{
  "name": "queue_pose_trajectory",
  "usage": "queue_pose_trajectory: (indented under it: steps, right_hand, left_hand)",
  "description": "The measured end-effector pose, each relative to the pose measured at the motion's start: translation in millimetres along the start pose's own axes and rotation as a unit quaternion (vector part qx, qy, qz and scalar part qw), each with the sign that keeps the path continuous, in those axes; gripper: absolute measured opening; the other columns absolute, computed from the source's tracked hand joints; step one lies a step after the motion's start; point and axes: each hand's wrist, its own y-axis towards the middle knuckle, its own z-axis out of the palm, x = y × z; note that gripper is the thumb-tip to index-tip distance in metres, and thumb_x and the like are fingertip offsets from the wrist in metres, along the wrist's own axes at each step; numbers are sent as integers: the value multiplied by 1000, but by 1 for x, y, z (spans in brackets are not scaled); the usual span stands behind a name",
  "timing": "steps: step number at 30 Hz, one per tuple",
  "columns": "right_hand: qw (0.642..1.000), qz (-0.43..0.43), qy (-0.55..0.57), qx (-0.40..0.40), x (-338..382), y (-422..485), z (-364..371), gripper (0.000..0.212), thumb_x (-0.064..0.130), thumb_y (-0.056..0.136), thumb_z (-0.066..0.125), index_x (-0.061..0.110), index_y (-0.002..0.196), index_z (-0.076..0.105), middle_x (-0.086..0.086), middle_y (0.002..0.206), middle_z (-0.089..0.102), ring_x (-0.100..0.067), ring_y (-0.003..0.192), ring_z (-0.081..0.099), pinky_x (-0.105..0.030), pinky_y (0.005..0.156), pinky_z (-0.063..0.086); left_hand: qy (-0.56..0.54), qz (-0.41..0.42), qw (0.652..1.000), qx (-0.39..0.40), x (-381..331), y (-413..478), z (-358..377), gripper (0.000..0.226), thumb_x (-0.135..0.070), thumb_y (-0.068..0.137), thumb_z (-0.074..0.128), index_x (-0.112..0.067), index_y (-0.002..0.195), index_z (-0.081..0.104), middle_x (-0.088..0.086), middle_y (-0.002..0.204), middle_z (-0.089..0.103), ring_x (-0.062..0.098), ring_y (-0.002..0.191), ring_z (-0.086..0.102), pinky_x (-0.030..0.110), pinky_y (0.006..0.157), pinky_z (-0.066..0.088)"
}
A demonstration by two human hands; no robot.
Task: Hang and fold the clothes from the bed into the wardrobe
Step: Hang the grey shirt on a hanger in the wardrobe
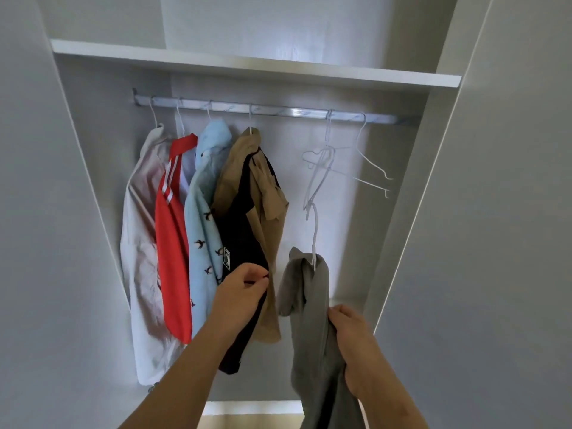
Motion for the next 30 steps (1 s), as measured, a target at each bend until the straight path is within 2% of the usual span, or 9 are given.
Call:
queue_pose_trajectory:
  steps: [4,8,10,14,18,23,26,30]
  right_hand:
    - [1000,-8,-10,-9,23,37,18,24,19,99,42,12,85,60,-11,88,63,-25,82,60,-28,64,46]
    - [1000,-1,-16,-4,46,83,47,21,17,99,40,10,92,59,-15,99,63,-29,93,60,-38,86,51]
    - [1000,4,-10,-10,60,109,62,21,15,98,40,8,90,58,-17,100,63,-32,95,59,-39,88,50]
    - [999,4,37,-32,93,161,91,27,8,95,39,6,73,54,-19,87,59,-32,83,55,-34,72,45]
    - [996,-3,53,-66,124,209,116,28,5,94,38,5,68,49,-18,78,54,-29,73,50,-31,60,39]
    - [993,-39,53,-103,154,258,126,27,4,94,37,7,71,51,-14,76,52,-27,72,50,-30,59,38]
    - [990,-79,41,-108,171,280,128,25,5,93,38,7,74,53,-16,81,54,-28,76,52,-32,65,41]
    - [985,-129,45,-104,198,306,132,22,4,89,40,8,72,54,-16,80,54,-28,76,51,-36,69,40]
  left_hand:
    - [-16,3,1000,-8,2,47,-3,12,-17,92,55,-25,99,61,-16,93,59,1,89,55,15,74,41]
    - [-20,19,1000,-6,3,111,-7,13,-17,91,55,-29,94,60,-17,93,58,0,89,54,16,73,39]
    - [-27,16,999,-3,5,144,-9,14,-18,91,55,-32,90,59,-18,93,58,-2,88,52,17,74,39]
    - [-24,26,999,4,7,206,-17,16,-20,90,57,-36,86,58,-19,91,58,-1,87,53,17,74,39]
    - [-16,38,999,6,6,265,-28,19,-21,89,58,-38,82,57,-20,88,58,-6,83,52,10,66,36]
    - [-4,54,998,26,6,325,-23,17,-18,89,57,-35,84,57,-16,94,56,-3,85,53,8,67,36]
    - [51,96,994,-3,4,354,-18,20,-17,88,59,-35,83,56,-17,95,51,5,96,51,16,79,39]
    - [100,123,987,-39,-4,389,-12,25,-15,86,61,-38,85,54,-5,120,50,17,114,45,27,96,36]
